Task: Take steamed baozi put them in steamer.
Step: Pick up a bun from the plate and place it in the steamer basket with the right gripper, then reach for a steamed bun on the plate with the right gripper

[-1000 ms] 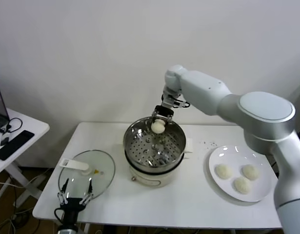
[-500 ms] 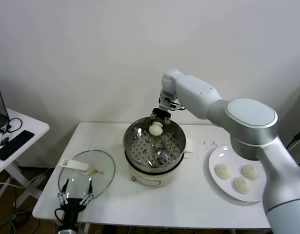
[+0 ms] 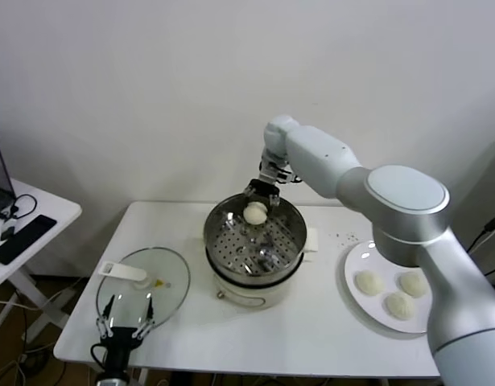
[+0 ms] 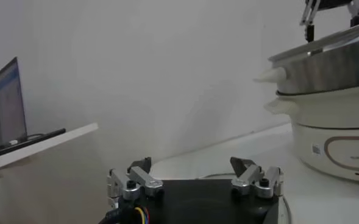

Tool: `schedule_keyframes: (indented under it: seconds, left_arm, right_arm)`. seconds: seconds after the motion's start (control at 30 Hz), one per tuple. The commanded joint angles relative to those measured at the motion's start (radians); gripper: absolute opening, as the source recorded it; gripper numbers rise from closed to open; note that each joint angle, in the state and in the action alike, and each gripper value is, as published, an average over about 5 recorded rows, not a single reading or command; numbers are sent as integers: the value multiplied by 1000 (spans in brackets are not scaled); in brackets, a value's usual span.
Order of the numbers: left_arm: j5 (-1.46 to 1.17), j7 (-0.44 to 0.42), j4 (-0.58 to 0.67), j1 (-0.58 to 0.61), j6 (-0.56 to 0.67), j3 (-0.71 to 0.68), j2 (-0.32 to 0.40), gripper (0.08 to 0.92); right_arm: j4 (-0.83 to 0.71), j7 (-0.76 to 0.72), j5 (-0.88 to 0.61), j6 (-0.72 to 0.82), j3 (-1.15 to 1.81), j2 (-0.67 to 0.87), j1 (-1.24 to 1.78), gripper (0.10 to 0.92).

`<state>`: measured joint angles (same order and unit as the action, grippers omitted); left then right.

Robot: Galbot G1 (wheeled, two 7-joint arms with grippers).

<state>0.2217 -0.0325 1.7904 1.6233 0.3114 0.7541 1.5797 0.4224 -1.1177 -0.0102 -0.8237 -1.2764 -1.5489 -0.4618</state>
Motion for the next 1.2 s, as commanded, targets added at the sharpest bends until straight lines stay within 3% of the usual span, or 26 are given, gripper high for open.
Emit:
schedule_keyframes:
  seconds: [0.03, 0.3, 0.6, 0.73, 1.2]
  left_arm:
    - [1, -1, 2, 1, 0, 0, 0, 823]
    - [4, -1, 7, 6, 0, 3, 0, 823]
    - [24, -1, 3, 4, 1, 4, 2, 823]
    - [28, -2, 6, 3, 0, 1, 3, 823]
    - [26, -3, 10, 0, -2, -2, 5, 823]
  right_arm:
    - [-4, -8, -2, -49, 7, 1, -3, 695]
    - [45, -42, -98, -45, -50, 59, -59, 696]
    - [191, -72, -465, 126, -251, 224, -183, 696]
    - [304, -57, -561, 215, -339, 331, -244, 696]
    - [648, 103, -582, 536, -575, 683, -338, 710]
